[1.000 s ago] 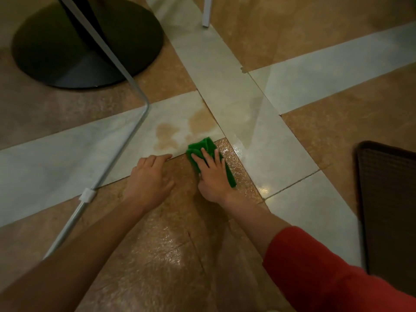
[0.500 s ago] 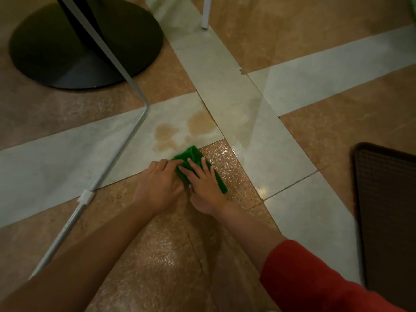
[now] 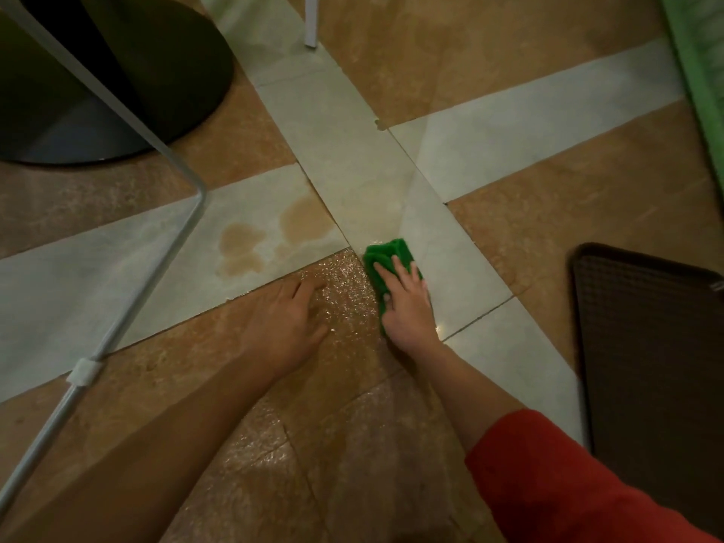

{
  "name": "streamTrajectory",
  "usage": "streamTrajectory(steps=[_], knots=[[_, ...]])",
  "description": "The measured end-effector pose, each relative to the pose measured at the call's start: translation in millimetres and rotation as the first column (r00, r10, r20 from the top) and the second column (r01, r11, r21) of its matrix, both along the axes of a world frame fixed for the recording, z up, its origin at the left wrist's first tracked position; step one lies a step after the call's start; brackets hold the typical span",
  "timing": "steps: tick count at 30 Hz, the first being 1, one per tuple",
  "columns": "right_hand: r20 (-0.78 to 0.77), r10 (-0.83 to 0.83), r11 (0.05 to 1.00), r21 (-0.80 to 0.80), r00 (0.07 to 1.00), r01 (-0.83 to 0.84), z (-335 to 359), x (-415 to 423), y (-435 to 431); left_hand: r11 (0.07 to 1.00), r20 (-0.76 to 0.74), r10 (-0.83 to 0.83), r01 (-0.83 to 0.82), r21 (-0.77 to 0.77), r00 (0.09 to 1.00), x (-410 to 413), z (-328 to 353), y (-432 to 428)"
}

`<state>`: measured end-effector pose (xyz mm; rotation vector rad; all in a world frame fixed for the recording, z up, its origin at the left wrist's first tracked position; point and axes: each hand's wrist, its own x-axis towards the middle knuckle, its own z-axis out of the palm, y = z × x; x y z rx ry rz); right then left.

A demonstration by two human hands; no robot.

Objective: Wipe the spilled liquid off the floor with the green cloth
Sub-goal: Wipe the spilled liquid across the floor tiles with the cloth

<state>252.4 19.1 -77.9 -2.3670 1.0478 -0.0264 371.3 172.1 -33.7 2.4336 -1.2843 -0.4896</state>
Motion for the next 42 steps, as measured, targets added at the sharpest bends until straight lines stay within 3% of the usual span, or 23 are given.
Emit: streamTrajectory(steps=[4, 7, 9, 12, 16, 22, 24, 29, 31, 37, 39, 42], knots=[[0.003, -0.256, 0.964, -0.070, 0.967, 0.256, -5.1, -43.9, -26.7, 1.000, -0.034, 0.002, -0.003, -0.022, 0.999, -3.9, -6.7, -11.9], [-0.020, -0.316, 0.946, -0.086, 0.949, 0.313, -6.3, -40.1, -33.5, 1.000, -0.054, 0.006, -0.008, -0.027, 0.999, -7.4, -12.2, -21.8], [-0.019, -0.263, 0.963, -0.055, 0.964, 0.262, -5.9, -25.5, -36.2, 1.000, -0.055, 0.000, -0.001, -0.022, 0.998, -10.9, -13.8, -31.0], [-0.012, -0.054, 0.999, 0.005, 0.998, 0.054, -2.7, -9.4, -37.5, 1.000, -0.024, -0.007, 0.006, -0.024, 1.000, -14.5, -14.2, -47.3], [0.065, 0.117, 0.993, -0.011, 0.991, -0.116, -7.2, -34.4, -35.0, 0.999, 0.009, -0.022, 0.022, -0.029, 1.000, -21.4, -18.8, -69.6], [-0.013, -0.232, 0.971, -0.061, 0.973, 0.231, -9.3, -43.1, -77.9, 0.999, -0.009, -0.052, 0.052, -0.017, 0.999, -24.7, -28.2, -78.2], [-0.012, -0.255, 0.966, -0.059, 0.967, 0.254, -7.4, -33.2, -73.6, 0.999, -0.020, -0.042, 0.042, -0.006, 0.999, -24.2, -27.8, -80.5], [0.118, 0.147, 0.988, -0.054, 0.982, -0.142, -9.0, -52.9, -41.0, 0.999, -0.022, -0.038, 0.039, 0.004, 0.999, -22.0, -26.4, -86.1], [0.109, 0.163, 0.986, -0.057, 0.981, -0.157, -9.3, -54.0, -50.1, 1.000, -0.016, -0.030, 0.030, 0.004, 0.999, -21.6, -28.0, -81.8], [-0.091, -0.001, 0.999, -0.050, 0.996, -0.004, -5.8, 12.5, -97.1, 0.993, 0.123, -0.094, 0.085, 0.077, 0.988, -12.0, -27.7, -62.6], [-0.084, 0.047, 0.998, -0.046, 0.995, -0.051, -4.3, 26.3, -89.2, 0.990, 0.209, -0.099, 0.076, 0.119, 0.973, -8.0, -26.2, -59.7], [-0.001, 0.247, 0.968, -0.038, 0.969, -0.247, -0.8, 21.6, -63.2, 0.981, 0.291, -0.120, 0.068, 0.183, 0.949, -2.2, -29.2, -54.4]])
